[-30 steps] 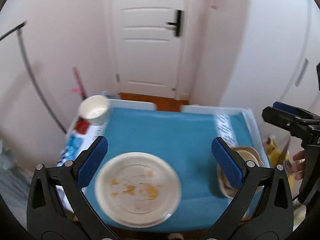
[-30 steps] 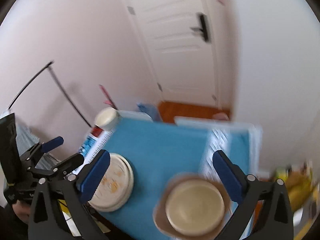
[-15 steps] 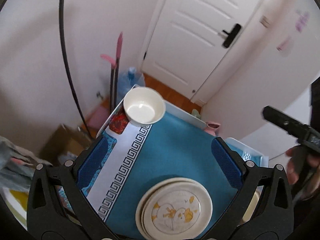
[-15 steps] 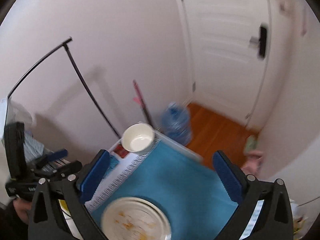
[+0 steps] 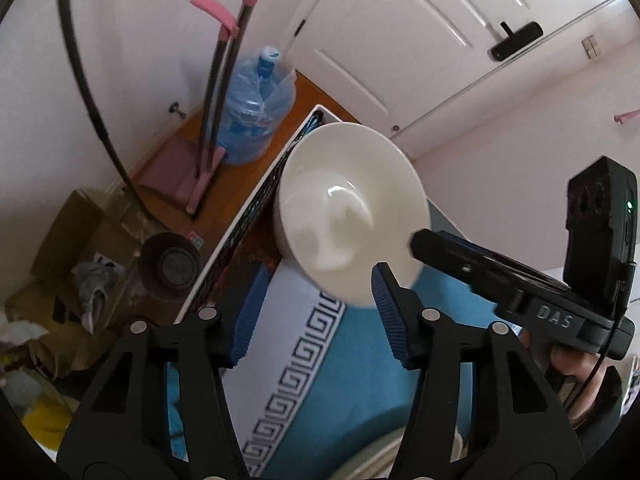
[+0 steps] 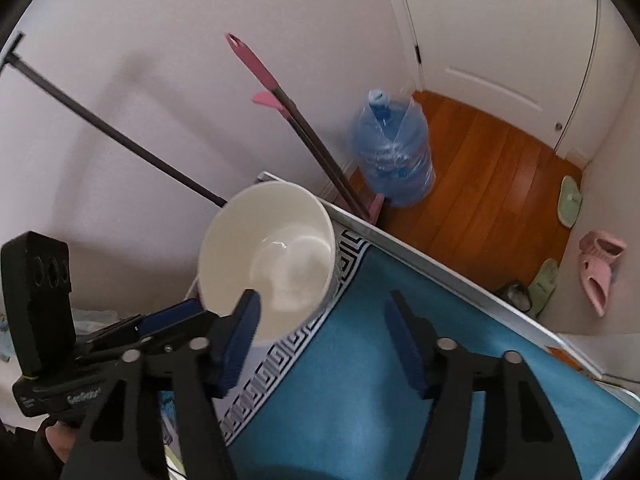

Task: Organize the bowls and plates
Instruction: 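Grasp the rim of the white bowl with both grippers, then carry the white bowl with both grippers and lower it into the cream bowl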

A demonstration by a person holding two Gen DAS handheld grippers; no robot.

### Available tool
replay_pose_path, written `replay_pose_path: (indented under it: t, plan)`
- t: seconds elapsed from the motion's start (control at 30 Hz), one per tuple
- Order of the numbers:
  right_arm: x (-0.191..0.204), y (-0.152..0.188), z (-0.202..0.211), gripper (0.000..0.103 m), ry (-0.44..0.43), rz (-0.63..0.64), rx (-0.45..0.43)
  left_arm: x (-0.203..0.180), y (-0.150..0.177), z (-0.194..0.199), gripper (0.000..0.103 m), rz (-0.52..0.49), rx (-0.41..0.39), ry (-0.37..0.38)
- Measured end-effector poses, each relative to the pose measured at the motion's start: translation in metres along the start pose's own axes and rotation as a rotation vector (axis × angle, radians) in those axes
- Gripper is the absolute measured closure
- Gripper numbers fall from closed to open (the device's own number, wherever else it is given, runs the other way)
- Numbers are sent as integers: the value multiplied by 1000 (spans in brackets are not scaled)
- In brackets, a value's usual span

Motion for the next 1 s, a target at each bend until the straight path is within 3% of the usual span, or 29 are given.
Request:
replay_pose_path:
  t: [0.1, 0.23, 0.37, 0.77, 1.0]
  plan:
    - [-2, -4, -13, 57, -10, -29, 11, 5, -6, -8, 56, 1, 3, -3]
    - [-4, -11, -21, 70, -10, -42, 17, 13, -17, -20, 78, 10, 20, -9]
    - [-6, -15, -21, 90, 27, -35, 1, 16, -23, -25, 79, 10, 9, -19]
    - [-8, -8, -5, 90, 20, -75, -68, -10, -16, -2, 79, -115, -50, -70]
    - [-3, 9, 55, 90, 32, -87, -193, -55, -1, 38, 79, -220, -118, -56]
Point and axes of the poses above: each gripper's, at about its wrist camera, not at the fingertips, and z roughly against the way its jaws point, x to its left, y to its underside, the point moved 6 cm from there along -z, roughly the way its jaws point
